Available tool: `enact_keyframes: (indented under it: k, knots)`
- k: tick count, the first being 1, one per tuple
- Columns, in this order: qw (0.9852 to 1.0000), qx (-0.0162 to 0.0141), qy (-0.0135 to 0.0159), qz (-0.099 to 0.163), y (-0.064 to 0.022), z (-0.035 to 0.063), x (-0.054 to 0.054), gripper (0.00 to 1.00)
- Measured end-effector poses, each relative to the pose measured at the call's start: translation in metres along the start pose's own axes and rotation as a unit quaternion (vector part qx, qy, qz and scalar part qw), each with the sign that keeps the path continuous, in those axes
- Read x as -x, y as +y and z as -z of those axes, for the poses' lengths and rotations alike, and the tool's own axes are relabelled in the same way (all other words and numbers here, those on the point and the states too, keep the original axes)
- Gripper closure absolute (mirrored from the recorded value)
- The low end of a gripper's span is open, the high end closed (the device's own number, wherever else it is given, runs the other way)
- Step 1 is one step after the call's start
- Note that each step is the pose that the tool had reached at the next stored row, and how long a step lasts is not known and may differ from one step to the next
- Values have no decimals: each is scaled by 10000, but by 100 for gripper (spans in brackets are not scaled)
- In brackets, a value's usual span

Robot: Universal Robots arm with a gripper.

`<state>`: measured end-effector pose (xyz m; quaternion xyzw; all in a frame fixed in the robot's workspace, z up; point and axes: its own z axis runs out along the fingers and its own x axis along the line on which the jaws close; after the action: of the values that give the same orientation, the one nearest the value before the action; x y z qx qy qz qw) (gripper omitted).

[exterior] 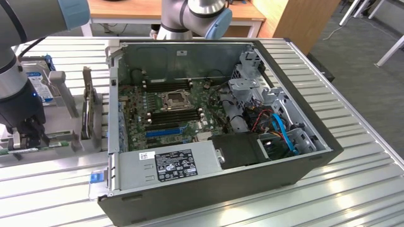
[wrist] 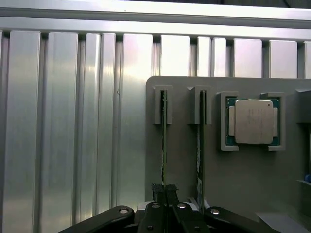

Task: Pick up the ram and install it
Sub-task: 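Pick up the ram and move it above insertion slot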

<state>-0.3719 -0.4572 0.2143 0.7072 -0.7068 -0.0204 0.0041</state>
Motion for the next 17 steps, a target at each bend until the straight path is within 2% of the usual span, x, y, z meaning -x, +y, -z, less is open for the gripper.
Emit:
enact_keyframes:
  k: [17]
  knots:
    - [10000,0,-52,2,-23,209,5,88]
